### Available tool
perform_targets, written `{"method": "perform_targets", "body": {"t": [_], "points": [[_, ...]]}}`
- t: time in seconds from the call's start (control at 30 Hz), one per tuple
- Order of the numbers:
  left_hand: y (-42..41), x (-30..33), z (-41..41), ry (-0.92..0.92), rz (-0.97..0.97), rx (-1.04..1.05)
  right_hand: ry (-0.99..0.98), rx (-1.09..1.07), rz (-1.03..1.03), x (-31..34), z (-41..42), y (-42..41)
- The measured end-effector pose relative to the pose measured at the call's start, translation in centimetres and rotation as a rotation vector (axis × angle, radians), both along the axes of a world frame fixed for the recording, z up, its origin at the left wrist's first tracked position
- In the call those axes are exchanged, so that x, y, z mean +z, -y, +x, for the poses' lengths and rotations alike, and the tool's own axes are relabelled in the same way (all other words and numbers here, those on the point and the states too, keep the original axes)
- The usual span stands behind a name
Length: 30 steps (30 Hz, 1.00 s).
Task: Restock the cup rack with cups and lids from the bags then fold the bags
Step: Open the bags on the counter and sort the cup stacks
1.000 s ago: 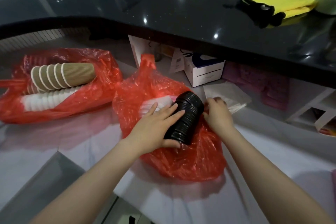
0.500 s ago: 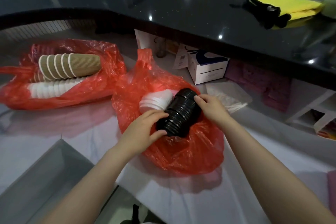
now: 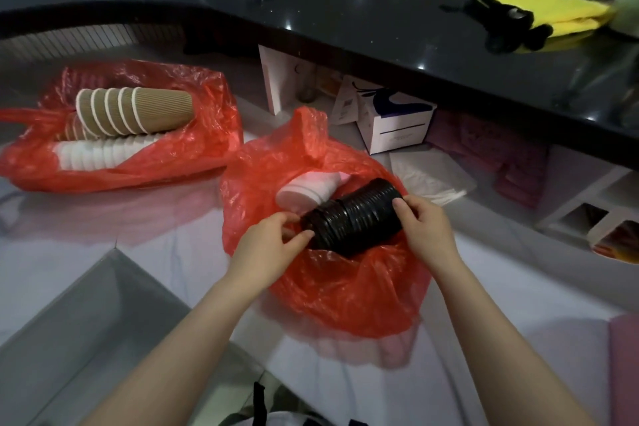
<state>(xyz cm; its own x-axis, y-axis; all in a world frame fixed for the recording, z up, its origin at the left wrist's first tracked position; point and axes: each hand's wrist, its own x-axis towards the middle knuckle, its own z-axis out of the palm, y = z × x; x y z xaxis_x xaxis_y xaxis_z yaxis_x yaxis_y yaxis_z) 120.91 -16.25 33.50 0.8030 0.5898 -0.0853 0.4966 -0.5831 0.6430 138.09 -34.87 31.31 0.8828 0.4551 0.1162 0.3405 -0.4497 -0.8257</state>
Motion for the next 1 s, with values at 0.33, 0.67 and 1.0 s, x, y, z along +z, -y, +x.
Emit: {"method": "perform_targets", "body": {"t": [0.33, 0.67, 1.0], "points": [[1.3, 3.9, 0.5, 0.465, -0.24, -0.039, 0.042, -0.067, 0.149, 4.3, -1.8, 0.5], [0.1, 7.7, -0.2, 0.601, -0.074, -0.009, -0.144, 0.078, 0.428, 7.9, -5.7, -3.2], [-6.4, 9.5, -7.3, 0.661, 0.041, 0.253, 0.055, 0.201, 0.472, 11.0, -13.0, -12.2]]}}
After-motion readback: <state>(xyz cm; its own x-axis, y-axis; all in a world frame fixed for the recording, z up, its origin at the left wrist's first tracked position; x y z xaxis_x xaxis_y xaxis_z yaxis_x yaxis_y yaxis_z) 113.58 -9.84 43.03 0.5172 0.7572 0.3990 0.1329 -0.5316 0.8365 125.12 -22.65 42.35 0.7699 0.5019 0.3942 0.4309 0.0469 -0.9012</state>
